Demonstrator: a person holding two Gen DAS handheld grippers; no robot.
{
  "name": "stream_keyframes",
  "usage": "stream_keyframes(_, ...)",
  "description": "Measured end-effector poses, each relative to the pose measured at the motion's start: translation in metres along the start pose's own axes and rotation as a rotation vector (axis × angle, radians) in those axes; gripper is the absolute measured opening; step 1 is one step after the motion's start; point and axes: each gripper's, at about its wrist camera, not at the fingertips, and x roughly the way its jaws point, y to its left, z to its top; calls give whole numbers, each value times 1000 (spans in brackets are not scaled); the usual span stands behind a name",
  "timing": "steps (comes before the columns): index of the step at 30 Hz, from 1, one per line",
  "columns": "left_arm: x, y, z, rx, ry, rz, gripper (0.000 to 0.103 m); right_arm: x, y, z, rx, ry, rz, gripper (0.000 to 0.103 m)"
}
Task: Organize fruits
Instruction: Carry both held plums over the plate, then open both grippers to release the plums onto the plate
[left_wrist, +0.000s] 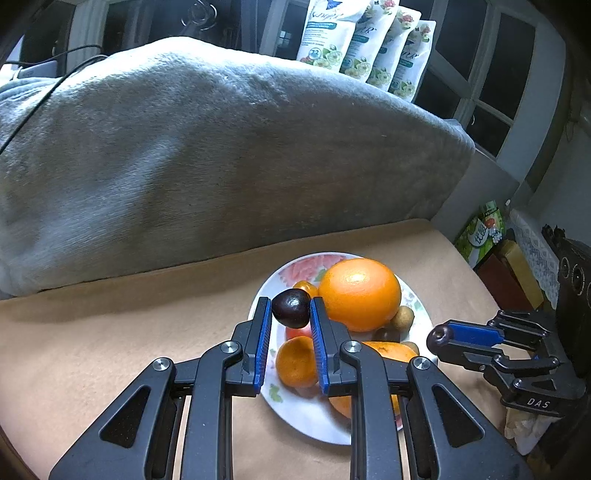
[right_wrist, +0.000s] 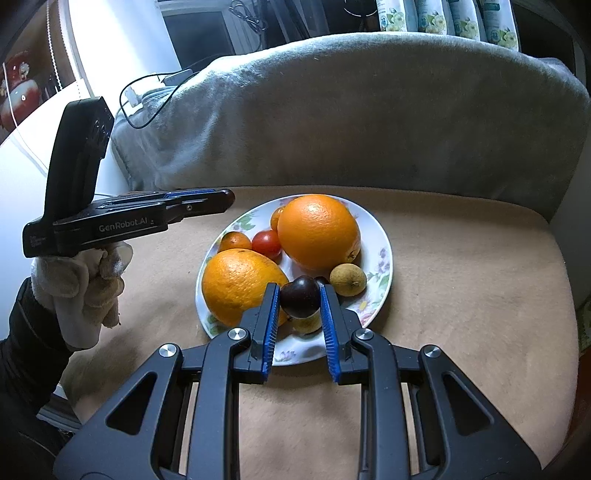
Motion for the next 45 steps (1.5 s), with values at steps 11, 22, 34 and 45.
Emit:
stream_keyframes(11,5,-5,2,15,6,-12,20,8,-9,4,37,9,33,24)
stream_keyframes(22,6,-10,6,21,5,-22,20,10,-3,9,20,-2,48,24)
stream_keyframes(34,7,-11,6,25,6,-24,23,5,4,11,-5,-27,52,48)
stream_keyframes(45,2,-16,10,35,-7,-23,41,-3,7,7,-24,-44,54,62)
